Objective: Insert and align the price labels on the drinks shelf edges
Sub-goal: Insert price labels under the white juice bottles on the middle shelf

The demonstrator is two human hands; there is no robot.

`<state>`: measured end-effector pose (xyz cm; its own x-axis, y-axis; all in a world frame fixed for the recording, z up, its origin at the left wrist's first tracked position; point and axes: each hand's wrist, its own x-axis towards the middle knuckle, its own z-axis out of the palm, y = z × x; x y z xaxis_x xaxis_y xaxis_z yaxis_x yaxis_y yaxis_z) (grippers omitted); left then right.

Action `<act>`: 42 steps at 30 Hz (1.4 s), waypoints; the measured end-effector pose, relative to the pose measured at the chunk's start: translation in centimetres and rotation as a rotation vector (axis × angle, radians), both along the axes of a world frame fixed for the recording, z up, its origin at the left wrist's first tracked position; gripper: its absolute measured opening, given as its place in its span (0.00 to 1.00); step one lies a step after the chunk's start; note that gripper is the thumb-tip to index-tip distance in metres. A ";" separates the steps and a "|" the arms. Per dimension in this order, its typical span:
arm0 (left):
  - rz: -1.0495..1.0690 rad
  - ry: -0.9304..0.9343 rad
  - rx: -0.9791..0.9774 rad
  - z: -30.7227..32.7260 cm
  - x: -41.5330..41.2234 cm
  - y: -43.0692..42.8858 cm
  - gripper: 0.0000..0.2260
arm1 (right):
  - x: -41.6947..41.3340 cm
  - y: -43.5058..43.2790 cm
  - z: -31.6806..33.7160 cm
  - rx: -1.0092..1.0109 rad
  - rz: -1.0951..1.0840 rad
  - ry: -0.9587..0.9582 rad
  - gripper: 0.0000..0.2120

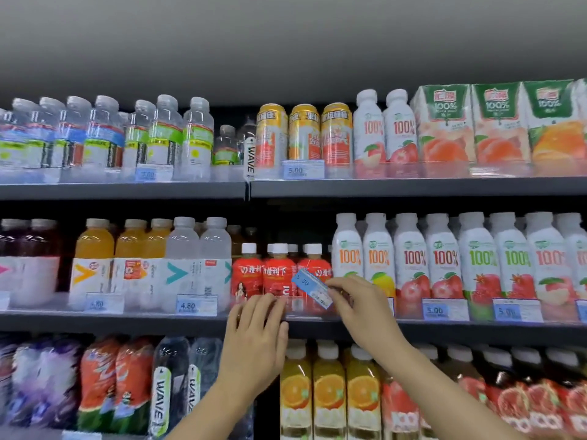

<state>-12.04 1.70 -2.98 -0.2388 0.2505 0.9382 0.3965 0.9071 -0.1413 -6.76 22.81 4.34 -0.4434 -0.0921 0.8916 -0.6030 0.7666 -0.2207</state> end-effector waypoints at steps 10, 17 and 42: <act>-0.126 -0.005 0.110 1.8 0.6 0.2 0.13 | -1.5 -3.0 0.4 0.015 -0.040 -0.037 0.12; -0.084 0.006 0.109 1.1 0.8 0.3 0.13 | -1.3 -3.1 0.5 0.214 -0.097 0.003 0.11; -0.189 0.096 -0.009 1.1 1.8 11.8 0.06 | 3.0 8.4 -1.8 0.267 -0.268 0.038 0.10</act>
<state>-10.21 13.53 -1.88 -0.0958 0.2905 0.9521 0.5441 0.8162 -0.1943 -3.72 31.26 2.53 -0.4506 -0.2089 0.8679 -0.3769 0.9259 0.0272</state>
